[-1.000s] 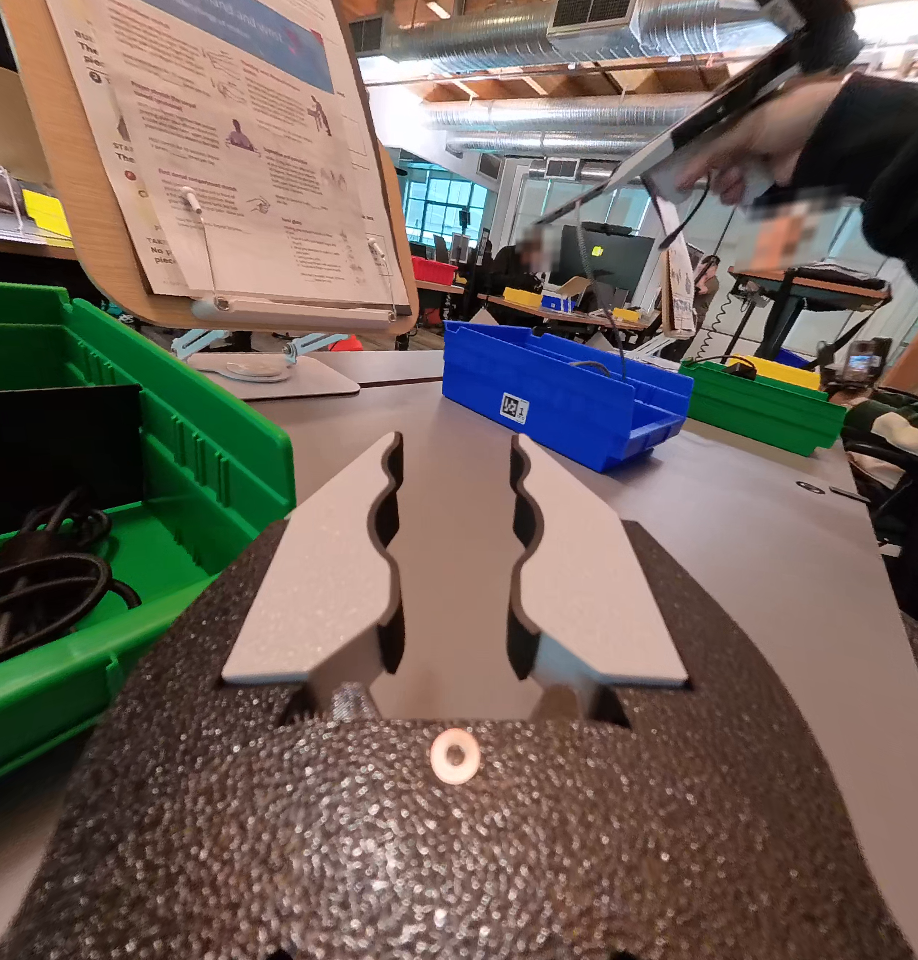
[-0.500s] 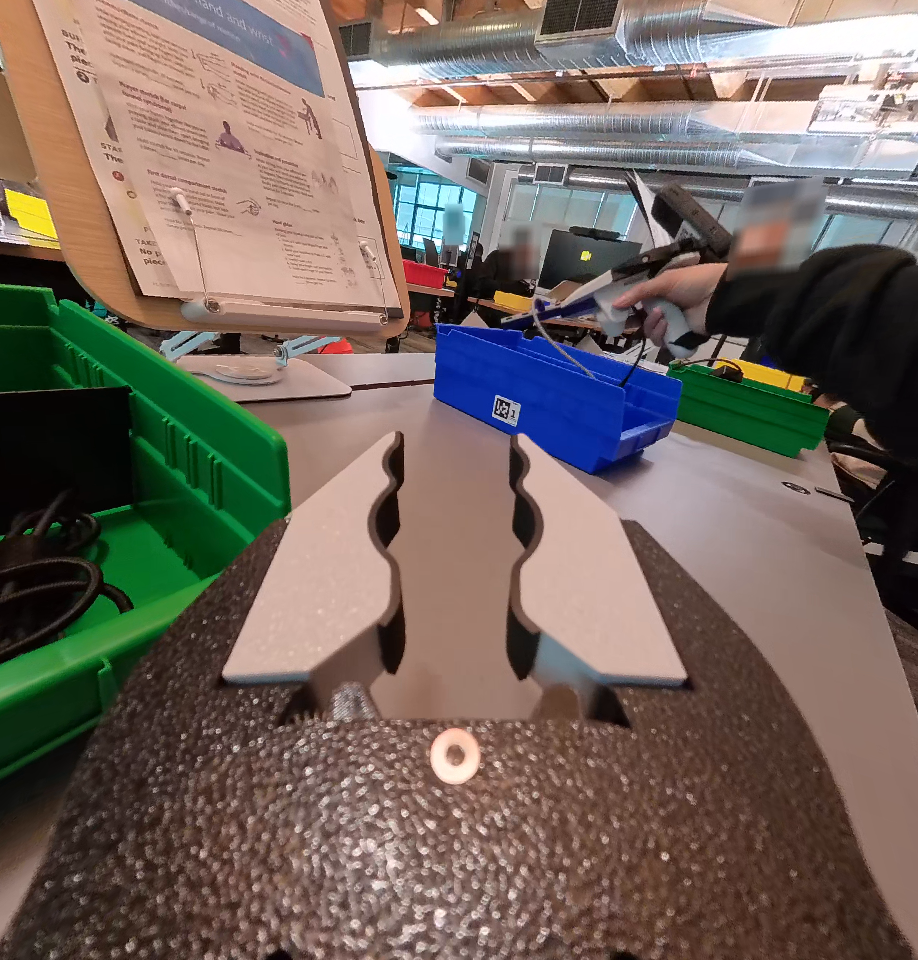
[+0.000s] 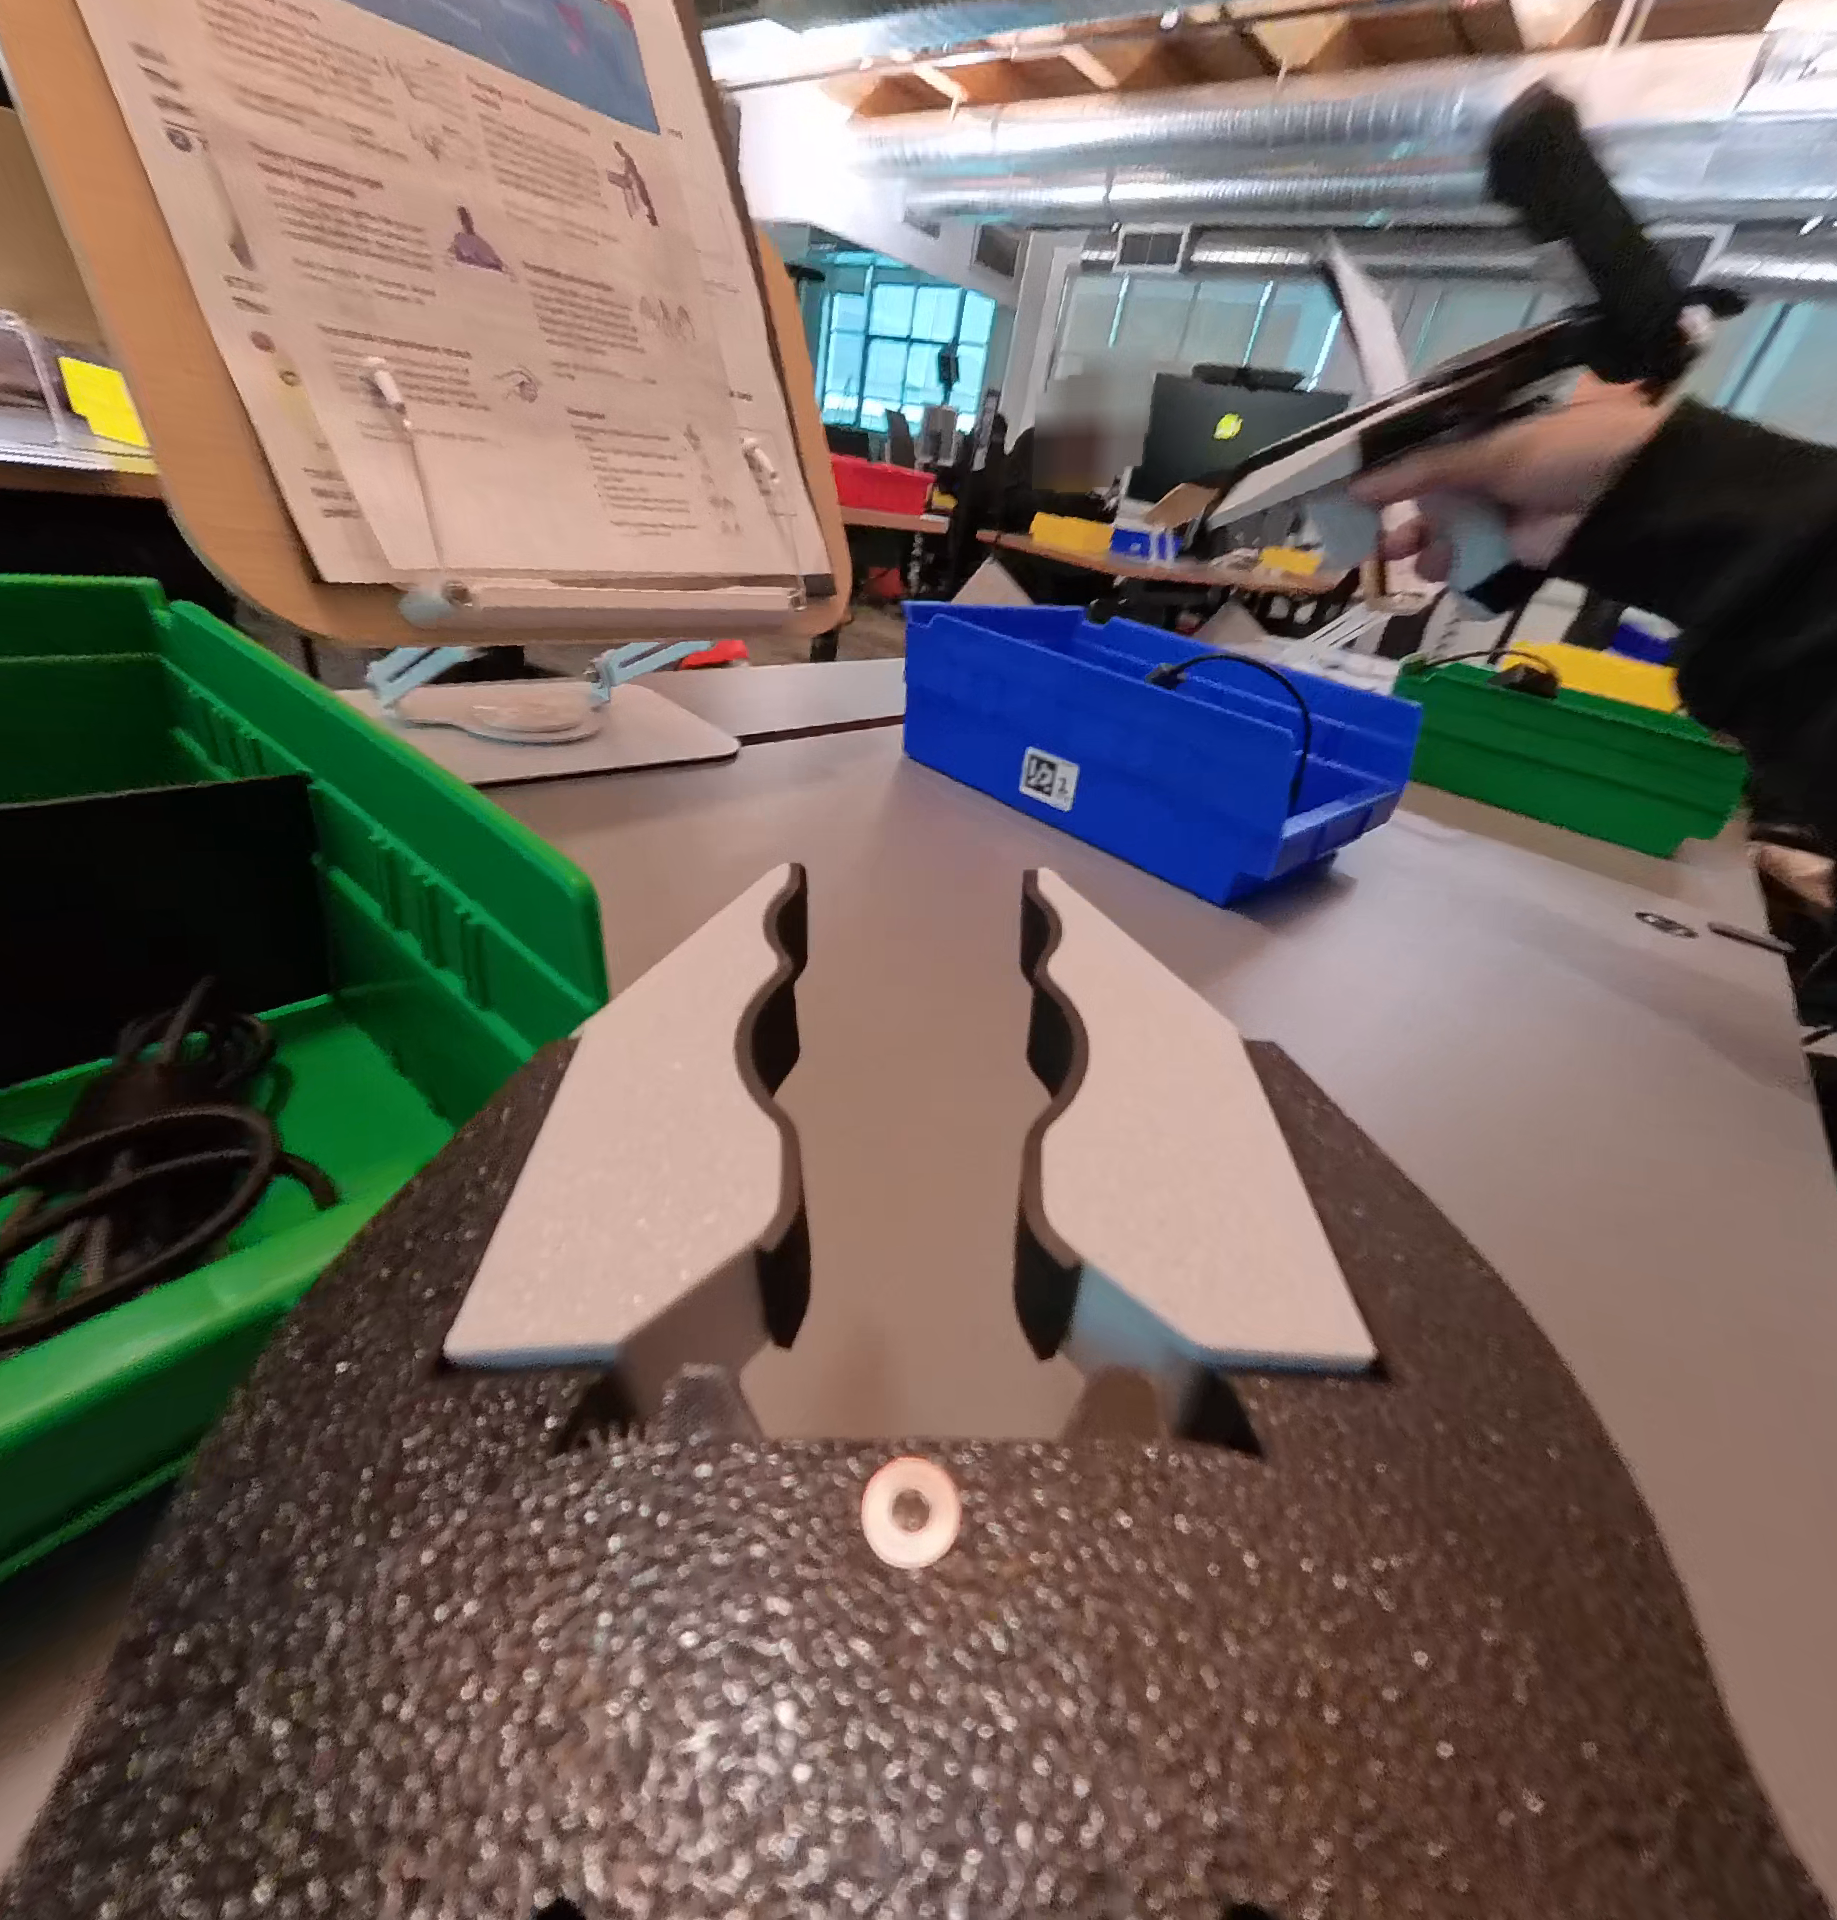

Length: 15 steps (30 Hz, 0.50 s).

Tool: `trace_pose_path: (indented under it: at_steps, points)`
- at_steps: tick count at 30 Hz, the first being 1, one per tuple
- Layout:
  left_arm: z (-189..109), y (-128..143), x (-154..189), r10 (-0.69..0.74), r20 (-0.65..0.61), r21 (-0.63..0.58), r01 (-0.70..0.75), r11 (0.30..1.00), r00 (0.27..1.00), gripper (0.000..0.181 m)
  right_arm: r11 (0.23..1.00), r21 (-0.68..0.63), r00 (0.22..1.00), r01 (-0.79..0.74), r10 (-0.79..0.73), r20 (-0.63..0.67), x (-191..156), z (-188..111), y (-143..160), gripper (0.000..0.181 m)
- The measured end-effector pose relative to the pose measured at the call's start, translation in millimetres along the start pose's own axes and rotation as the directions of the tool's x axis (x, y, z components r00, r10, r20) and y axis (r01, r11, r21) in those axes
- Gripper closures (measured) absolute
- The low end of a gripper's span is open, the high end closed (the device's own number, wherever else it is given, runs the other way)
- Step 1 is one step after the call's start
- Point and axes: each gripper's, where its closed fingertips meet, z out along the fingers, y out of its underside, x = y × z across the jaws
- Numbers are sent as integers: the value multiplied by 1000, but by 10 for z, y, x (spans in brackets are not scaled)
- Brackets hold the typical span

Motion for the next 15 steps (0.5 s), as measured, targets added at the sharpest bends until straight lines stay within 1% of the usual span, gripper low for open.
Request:
trace_pose_path:
  at_steps: [1,3,5,6,8,9,10,12,13,15]
  points:
    - [-30,-40,-36,12,26,-18,-12,1000,1000,142,998,60,997,16,-21,69,-265,-82,-47,75]
    - [-126,-190,-140,37,89,-42,-34,999,995,142,986,161,979,37,-68,193,-789,-225,-42,75]
    - [-227,-415,-304,57,165,-43,-50,998,985,147,972,231,951,37,-105,291,-1257,-295,69,80]
    - [-260,-502,-443,73,216,-73,-58,996,974,149,968,248,938,24,-107,329,-1456,-288,147,84]
    - [-268,-635,-752,151,278,-203,-96,975,949,147,966,258,920,-4,-98,380,-1778,-214,309,87]
    - [-248,-694,-923,202,295,-285,-115,951,934,144,964,266,911,-2,-108,397,-1915,-165,382,87]
    - [-208,-753,-1094,248,297,-367,-130,921,922,140,958,285,905,19,-137,402,-2033,-114,443,87]
    - [-65,-853,-1433,330,263,-516,-157,842,906,131,935,345,892,86,-226,391,-2213,-22,521,87]
    - [20,-857,-1602,355,229,-593,-160,789,906,128,920,375,878,112,-268,396,-2297,10,548,85]
    - [163,-750,-1935,348,155,-747,-121,654,925,120,899,428,861,92,-288,420,-2415,40,543,85]
